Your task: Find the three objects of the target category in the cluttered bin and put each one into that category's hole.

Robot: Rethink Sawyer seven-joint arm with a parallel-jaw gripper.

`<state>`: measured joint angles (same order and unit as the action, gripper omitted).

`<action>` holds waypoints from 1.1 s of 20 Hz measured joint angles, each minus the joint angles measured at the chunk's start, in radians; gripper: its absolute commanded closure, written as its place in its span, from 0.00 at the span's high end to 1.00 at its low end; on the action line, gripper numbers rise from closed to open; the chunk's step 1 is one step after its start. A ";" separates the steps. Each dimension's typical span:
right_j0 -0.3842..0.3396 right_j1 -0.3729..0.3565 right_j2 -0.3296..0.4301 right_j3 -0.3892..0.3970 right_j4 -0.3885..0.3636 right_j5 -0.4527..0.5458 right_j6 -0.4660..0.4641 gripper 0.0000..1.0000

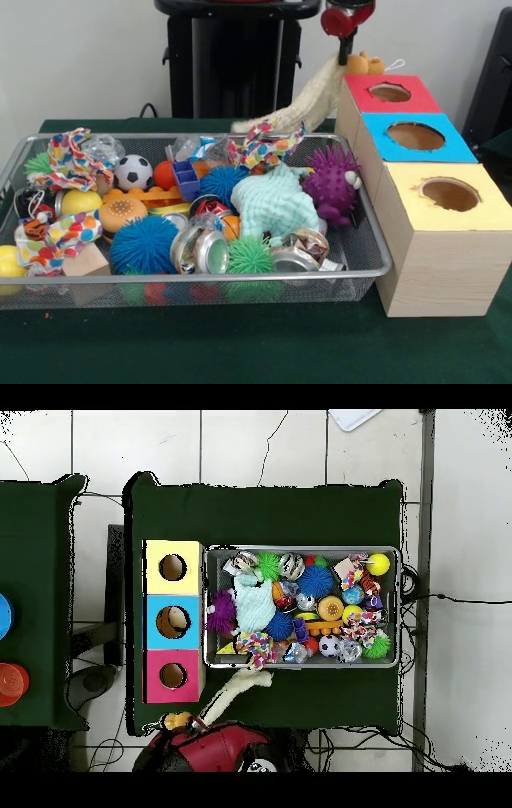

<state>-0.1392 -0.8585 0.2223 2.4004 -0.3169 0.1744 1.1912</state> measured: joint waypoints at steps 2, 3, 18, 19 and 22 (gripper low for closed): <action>0.018 0.019 0.000 0.000 0.024 -0.012 0.000 0.00; 0.023 0.025 0.000 0.000 0.032 -0.014 0.000 0.00; 0.012 -0.054 -0.008 0.004 0.146 0.071 0.000 0.00; 0.012 -0.081 -0.015 0.004 0.155 0.104 0.000 0.00; 0.012 -0.150 -0.033 0.003 0.172 0.208 0.000 0.00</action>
<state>-0.1273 -1.0086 0.1891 2.4038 -0.1447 0.3824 1.1912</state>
